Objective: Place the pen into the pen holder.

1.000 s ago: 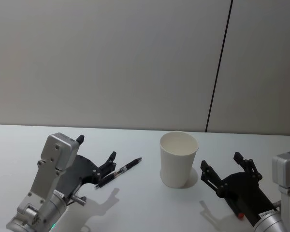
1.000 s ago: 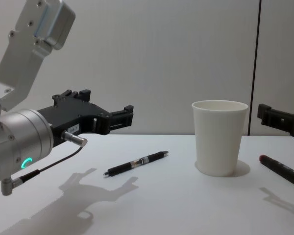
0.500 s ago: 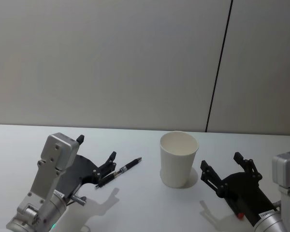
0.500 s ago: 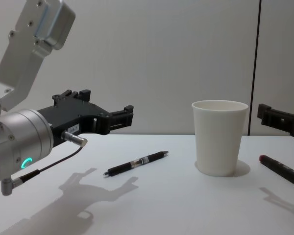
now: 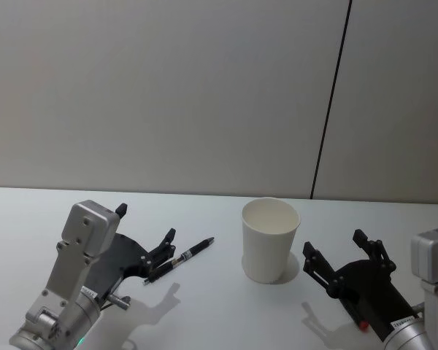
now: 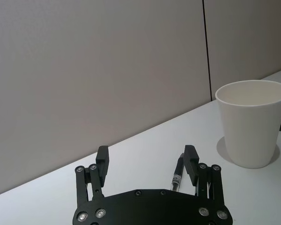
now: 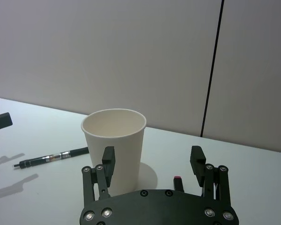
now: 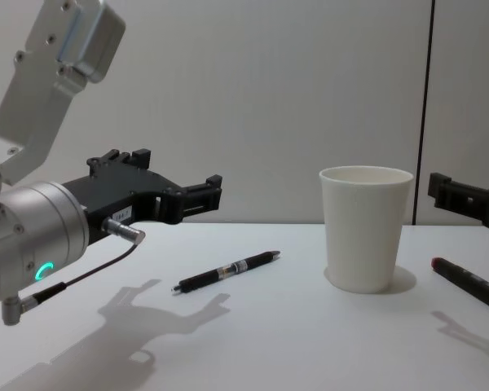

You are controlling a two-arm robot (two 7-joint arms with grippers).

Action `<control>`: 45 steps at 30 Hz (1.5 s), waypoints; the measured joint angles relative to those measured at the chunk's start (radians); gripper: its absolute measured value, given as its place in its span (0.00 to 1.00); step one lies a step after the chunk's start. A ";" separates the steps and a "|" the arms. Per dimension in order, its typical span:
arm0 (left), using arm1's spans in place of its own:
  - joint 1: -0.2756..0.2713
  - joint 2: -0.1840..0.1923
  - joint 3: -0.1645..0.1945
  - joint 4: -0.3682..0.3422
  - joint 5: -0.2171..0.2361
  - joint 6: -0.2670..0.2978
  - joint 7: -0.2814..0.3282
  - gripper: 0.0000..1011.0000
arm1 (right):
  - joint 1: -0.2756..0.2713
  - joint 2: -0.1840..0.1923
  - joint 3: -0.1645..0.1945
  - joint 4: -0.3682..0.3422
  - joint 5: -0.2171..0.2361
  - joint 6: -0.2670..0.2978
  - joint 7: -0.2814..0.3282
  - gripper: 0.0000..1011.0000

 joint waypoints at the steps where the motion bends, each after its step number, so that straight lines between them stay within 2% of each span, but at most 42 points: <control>1: 0.000 0.000 0.000 0.000 0.000 0.000 0.000 0.99 | 0.000 0.000 0.000 0.000 0.000 0.000 0.000 0.99; 13: 0.000 0.000 0.000 0.000 0.000 0.000 0.000 0.99 | 0.012 0.004 0.007 0.015 0.002 -0.001 0.017 0.99; 27: 0.000 0.000 0.000 0.000 0.000 0.000 0.000 0.99 | 0.022 0.024 0.051 0.033 0.025 0.010 0.047 0.99; 37: 0.000 0.000 0.000 0.000 0.000 0.000 0.000 0.99 | 0.006 0.035 0.078 0.010 0.042 0.071 0.051 0.99; 45: 0.000 0.000 0.000 0.000 0.000 0.000 0.000 0.99 | 0.014 0.043 0.080 -0.013 0.046 0.168 0.048 0.99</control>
